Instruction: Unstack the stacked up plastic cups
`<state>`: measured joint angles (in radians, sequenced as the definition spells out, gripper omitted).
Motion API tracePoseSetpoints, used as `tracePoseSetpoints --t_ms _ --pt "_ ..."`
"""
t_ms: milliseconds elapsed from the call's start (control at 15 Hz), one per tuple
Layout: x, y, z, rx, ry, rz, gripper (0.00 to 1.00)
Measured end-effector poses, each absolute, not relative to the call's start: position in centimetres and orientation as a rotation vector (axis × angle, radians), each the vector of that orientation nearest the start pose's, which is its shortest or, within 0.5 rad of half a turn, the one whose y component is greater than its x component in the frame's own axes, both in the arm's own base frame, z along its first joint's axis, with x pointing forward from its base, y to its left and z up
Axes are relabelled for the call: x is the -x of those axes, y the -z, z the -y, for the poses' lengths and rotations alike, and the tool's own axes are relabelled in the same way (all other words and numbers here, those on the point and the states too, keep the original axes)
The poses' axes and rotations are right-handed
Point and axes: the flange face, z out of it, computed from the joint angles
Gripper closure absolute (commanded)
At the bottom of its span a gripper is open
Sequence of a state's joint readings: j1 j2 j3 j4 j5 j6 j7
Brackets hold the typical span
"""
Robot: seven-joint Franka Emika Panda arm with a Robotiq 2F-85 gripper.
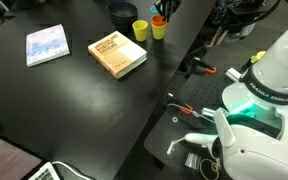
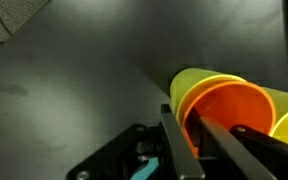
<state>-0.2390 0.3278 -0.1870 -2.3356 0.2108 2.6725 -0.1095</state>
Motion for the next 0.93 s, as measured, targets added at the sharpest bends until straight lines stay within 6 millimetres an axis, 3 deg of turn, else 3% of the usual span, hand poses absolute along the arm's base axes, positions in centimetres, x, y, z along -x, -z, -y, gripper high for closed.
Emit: tracePoseSetpoints --t_ms 333,467,667,733,933 --pt "-47.0 -20.1 22.3 3.030 0.051 -0.760 0.09" --pt "-47.1 -20.5 22.2 3.041 0.056 -0.762 0.00" --pt "-47.3 -21.2 22.1 3.050 0.054 -0.759 0.00" --pt "-47.3 -21.2 22.0 3.050 0.046 -0.756 0.19" --pt "-47.5 -21.3 21.6 3.051 0.029 -0.746 0.41"
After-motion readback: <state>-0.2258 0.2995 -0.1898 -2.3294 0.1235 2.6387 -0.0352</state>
